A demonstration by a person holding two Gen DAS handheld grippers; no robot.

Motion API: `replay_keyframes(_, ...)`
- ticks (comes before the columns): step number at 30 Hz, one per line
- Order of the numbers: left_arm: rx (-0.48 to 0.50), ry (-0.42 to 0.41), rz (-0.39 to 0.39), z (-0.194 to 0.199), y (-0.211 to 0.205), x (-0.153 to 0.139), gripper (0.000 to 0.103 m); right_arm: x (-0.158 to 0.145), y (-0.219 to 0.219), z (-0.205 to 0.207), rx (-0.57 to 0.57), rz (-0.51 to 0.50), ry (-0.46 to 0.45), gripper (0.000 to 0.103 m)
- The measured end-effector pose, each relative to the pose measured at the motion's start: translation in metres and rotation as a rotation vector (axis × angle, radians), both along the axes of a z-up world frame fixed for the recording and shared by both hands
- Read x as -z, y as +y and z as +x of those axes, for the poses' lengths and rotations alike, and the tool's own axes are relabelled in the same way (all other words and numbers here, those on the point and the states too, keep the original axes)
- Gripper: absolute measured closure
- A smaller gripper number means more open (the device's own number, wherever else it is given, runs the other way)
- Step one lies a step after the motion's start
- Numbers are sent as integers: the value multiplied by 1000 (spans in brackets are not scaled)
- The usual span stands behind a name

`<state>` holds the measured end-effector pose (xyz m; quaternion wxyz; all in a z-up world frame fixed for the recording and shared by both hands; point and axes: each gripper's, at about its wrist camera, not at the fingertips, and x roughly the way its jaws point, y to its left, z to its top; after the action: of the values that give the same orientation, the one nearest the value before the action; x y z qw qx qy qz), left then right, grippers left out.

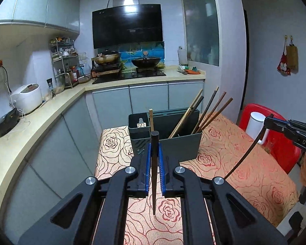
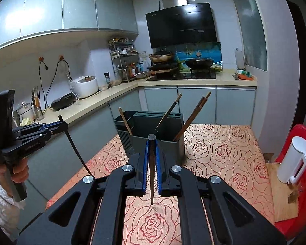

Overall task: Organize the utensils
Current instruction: 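Lift both black chopsticks and carry them over the caddy with both tools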

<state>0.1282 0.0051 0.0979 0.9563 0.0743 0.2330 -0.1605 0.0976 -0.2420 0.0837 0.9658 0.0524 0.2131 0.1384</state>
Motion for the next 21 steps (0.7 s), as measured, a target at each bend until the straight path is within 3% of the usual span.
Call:
replay_keyframes(10,5,15,-13,27,-4,-19,96,-33,-3,21,5,-1,-26,96)
replay_keyframes(21,46,-61,-26,58,-38,-68,96,-83,-10,54,42,17,-79,96)
